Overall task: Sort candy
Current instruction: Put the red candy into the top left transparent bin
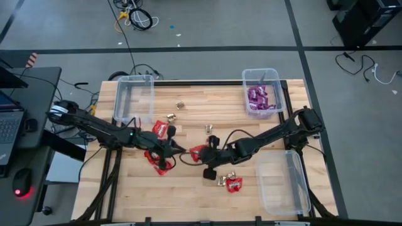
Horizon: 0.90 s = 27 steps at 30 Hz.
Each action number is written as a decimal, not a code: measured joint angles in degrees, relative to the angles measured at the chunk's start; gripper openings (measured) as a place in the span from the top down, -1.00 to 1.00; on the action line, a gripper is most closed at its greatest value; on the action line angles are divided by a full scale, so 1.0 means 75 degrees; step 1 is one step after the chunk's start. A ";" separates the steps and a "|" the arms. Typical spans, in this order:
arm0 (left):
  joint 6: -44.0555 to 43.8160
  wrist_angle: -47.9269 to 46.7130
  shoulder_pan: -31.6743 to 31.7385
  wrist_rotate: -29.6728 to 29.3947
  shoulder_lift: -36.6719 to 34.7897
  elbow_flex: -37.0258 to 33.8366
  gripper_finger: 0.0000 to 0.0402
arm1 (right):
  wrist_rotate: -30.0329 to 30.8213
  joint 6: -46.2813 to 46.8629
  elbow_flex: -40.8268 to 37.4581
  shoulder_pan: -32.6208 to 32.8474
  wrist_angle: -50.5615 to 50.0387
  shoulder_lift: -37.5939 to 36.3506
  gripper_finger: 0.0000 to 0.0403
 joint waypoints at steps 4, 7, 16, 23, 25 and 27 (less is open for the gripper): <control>0.0169 -0.0204 -0.0053 0.0488 0.0006 0.0000 0.68 | -0.0785 0.0580 0.0000 -0.0108 0.0673 -0.0017 0.98; 0.0347 -0.0331 -0.0159 0.0531 0.0006 0.0000 0.50 | -0.1440 0.0871 0.0003 -0.0178 0.1050 -0.0023 0.98; 0.0489 -0.0380 -0.0322 0.0529 0.0009 0.0000 0.11 | -0.1944 0.1827 0.0006 -0.0434 0.1333 -0.0026 0.98; 0.0475 -0.0375 -0.0329 0.0518 0.0085 0.0000 0.09 | -0.2115 0.1846 0.0006 -0.0609 0.1418 -0.0026 0.98; 0.0462 -0.0348 -0.0329 0.0495 0.0085 0.0000 0.09 | -0.2189 0.1829 0.0006 -0.0656 0.1612 -0.0026 0.98; 0.0448 -0.0344 -0.0329 0.0462 0.0085 0.0000 0.09 | -0.2290 0.1791 0.0011 -0.0700 0.1773 -0.0029 0.98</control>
